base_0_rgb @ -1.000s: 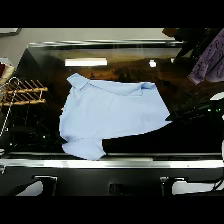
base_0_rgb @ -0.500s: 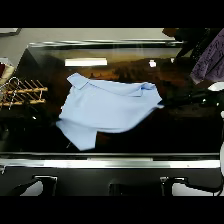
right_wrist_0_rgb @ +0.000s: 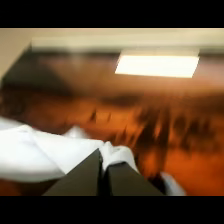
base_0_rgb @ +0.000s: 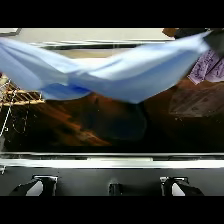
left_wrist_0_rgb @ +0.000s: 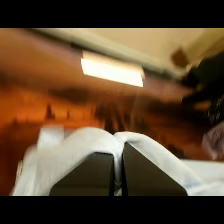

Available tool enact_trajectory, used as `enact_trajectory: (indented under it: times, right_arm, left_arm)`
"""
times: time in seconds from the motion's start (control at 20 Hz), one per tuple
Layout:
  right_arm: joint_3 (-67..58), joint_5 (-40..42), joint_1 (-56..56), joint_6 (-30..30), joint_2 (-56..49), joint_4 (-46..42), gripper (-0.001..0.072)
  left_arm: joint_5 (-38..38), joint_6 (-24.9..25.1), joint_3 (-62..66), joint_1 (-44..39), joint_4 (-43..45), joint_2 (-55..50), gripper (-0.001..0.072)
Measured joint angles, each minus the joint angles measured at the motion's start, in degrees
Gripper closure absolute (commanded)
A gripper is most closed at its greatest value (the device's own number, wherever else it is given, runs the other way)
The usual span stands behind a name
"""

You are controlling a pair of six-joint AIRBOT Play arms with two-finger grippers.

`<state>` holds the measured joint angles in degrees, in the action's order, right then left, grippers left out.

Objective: Fold the clothes and pants, and hang the long-sleeved shirts on hangers.

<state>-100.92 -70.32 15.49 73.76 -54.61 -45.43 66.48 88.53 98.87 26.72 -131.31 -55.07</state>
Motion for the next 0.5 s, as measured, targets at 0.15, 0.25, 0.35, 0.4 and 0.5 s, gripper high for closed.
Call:
enact_trajectory:
  times: [0.15,0.25,0.35,0.4,0.5]
  right_arm:
    - [-4.2,6.1,0.0,5.5,9.2,-7.3,0.0684]
    - [-5.6,10.1,0.0,10.0,13.9,-12.4,0.0684]
    - [-6.2,11.9,0.0,13.2,16.1,-15.7,0.0684]
    - [-6.3,12.0,0.0,14.3,16.5,-16.7,0.0684]
    - [-6.6,11.1,0.0,15.6,15.7,-18.0,0.0684]
  left_arm:
    - [0.6,-9.1,6.8,0.0,9.2,6.2,0.069]
    - [1.4,-14.7,8.7,0.0,16.4,10.1,0.069]
    - [2.7,-18.7,9.7,0.0,22.9,13.0,0.0691]
    - [3.5,-20.0,10.0,0.0,25.3,13.7,0.069]
    - [6.2,-20.3,10.3,0.0,28.0,13.6,0.0691]
